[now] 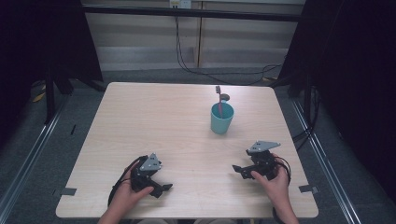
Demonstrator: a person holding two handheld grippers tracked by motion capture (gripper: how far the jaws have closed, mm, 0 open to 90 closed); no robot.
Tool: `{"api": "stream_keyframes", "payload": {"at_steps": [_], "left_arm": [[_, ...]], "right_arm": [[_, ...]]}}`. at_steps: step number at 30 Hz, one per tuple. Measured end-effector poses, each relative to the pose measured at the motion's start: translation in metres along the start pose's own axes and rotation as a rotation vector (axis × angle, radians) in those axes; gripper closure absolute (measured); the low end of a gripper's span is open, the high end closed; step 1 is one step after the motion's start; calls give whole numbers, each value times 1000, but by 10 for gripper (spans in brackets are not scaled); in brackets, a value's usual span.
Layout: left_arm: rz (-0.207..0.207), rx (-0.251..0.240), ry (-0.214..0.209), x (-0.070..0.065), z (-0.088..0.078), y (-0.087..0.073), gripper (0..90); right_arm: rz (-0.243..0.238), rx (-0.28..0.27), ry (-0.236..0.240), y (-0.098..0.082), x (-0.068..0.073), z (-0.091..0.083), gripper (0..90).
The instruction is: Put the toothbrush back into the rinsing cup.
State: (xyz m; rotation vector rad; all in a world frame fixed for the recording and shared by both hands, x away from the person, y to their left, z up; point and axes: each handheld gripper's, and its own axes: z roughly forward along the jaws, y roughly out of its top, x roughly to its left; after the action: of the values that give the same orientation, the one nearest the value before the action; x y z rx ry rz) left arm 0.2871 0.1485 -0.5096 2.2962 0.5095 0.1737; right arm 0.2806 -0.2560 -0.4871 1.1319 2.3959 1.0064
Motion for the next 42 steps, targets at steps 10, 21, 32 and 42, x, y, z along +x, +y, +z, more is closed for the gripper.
{"api": "stream_keyframes", "payload": {"at_steps": [10,21,32,42], "left_arm": [[0,1,0,0,0,0,53],[0,0,0,0,0,0,53],[1,1,1,0,0,0,53],[1,1,1,0,0,0,53]], "right_arm": [[-6,11,-14,-12,-2,-1,140],[-6,21,-17,-25,-6,-4,138],[3,7,-16,-35,-9,-6,135],[15,-20,-10,-43,-11,-9,132]]}}
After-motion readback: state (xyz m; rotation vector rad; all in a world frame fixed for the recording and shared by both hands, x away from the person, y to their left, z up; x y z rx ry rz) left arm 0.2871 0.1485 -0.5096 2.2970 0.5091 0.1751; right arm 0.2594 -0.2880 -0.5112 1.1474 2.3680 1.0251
